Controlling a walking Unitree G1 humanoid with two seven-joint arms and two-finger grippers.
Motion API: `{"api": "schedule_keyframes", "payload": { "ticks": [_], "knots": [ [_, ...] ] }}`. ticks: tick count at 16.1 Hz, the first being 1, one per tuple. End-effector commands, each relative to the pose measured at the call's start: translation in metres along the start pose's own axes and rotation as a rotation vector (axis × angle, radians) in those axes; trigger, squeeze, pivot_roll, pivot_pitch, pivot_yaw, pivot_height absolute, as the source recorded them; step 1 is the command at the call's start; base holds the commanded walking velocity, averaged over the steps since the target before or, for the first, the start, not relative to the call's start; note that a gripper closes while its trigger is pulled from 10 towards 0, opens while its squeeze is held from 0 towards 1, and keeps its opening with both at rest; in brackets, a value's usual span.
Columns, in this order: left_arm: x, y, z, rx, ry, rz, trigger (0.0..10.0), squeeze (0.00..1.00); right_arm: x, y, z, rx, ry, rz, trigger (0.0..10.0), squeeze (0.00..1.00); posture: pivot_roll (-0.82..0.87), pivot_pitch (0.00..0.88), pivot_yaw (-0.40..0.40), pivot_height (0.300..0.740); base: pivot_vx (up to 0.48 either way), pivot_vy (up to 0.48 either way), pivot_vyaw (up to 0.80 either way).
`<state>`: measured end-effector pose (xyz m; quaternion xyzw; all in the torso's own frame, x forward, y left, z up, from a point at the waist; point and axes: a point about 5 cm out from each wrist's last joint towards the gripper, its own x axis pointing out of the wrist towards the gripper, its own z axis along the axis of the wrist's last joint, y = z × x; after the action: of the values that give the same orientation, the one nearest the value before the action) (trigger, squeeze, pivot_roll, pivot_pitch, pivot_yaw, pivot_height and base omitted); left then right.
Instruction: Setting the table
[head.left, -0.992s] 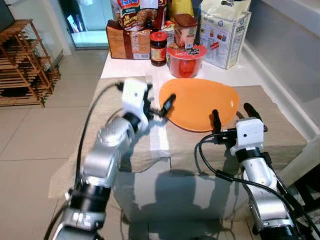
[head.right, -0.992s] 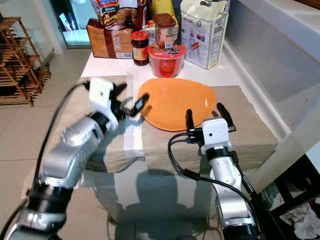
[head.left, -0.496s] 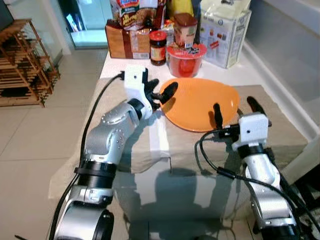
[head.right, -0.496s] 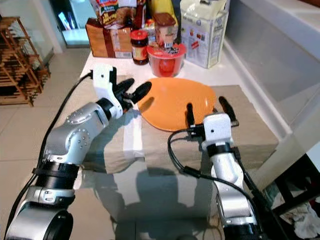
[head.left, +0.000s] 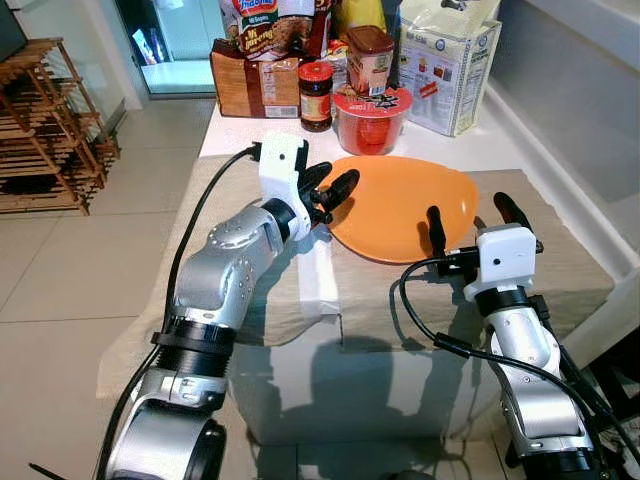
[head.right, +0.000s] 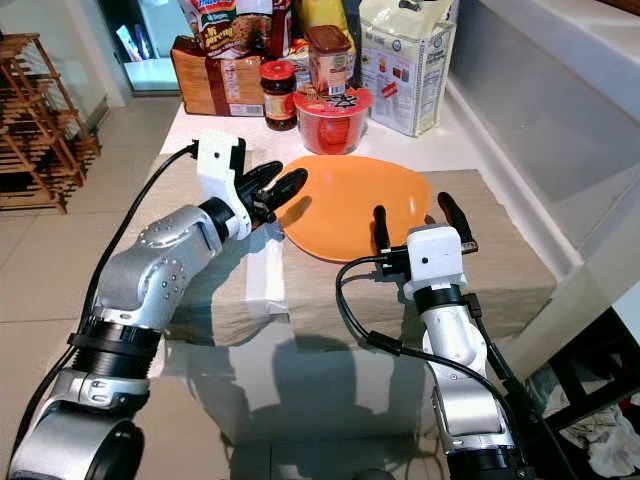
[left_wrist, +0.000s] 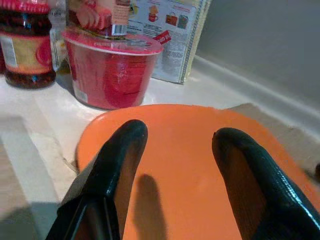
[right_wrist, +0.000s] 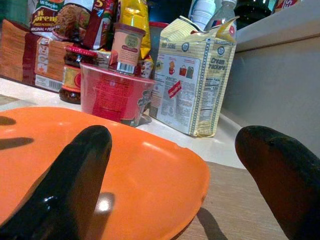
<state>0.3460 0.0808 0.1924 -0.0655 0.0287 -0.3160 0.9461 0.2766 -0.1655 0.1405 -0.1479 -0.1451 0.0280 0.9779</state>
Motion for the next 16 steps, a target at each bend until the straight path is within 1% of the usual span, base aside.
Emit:
{"api": "schedule_keyframes", "payload": {
  "ticks": [1,2,4,5,6,9,15,16],
  "knots": [
    [-0.0026,-0.0001,-0.0072,0.03,0.022,-0.006,0.0,0.0,0.0007,-0.0023,0.0035,0.002,-0.01,-0.003,10.0,0.0,-0.11,0.0,0.075,0.736,0.0,0.0,0.0],
    [-0.0037,0.0,-0.0107,0.004,0.031,-0.007,0.0,0.0,0.0001,-0.0022,0.0032,0.002,-0.009,-0.003,10.0,0.0,-0.11,0.0,0.077,0.736,0.0,0.0,0.0],
    [-0.0028,-0.0012,-0.0109,-0.022,0.026,-0.012,0.0,0.0,-0.0006,-0.0018,0.0027,0.002,-0.007,-0.003,10.0,0.0,-0.11,0.0,0.077,0.736,0.0,0.0,0.0],
    [-0.0016,-0.0026,-0.0092,-0.001,0.017,-0.02,0.0,0.0,-0.0008,-0.0015,0.0026,0.002,-0.007,-0.002,10.0,0.0,-0.11,0.0,0.076,0.736,0.0,0.0,0.0],
    [0.0004,-0.0036,-0.006,0.047,0.001,-0.027,0.0,0.0,-0.0007,-0.0012,0.003,0.001,-0.01,-0.001,10.0,0.0,-0.11,0.0,0.077,0.736,0.0,0.0,0.0],
    [0.0029,-0.003,-0.0036,0.073,-0.007,-0.031,0.0,0.0,-0.001,-0.0017,0.0033,-0.001,-0.011,-0.003,10.0,0.0,-0.12,0.0,0.081,0.736,0.0,0.0,0.0],
    [0.003,-0.0048,-0.0082,0.076,-0.008,-0.038,0.0,0.0,-0.0024,-0.0028,0.004,-0.003,-0.009,-0.008,10.0,0.0,-0.12,0.0,0.078,0.736,0.0,0.0,0.0],
    [0.0032,-0.0039,-0.0078,0.117,-0.007,-0.041,0.0,0.0,-0.0023,-0.0028,0.0043,-0.003,-0.009,-0.007,10.0,0.0,-0.12,0.0,0.078,0.736,0.0,0.0,0.0]
  ]
}}
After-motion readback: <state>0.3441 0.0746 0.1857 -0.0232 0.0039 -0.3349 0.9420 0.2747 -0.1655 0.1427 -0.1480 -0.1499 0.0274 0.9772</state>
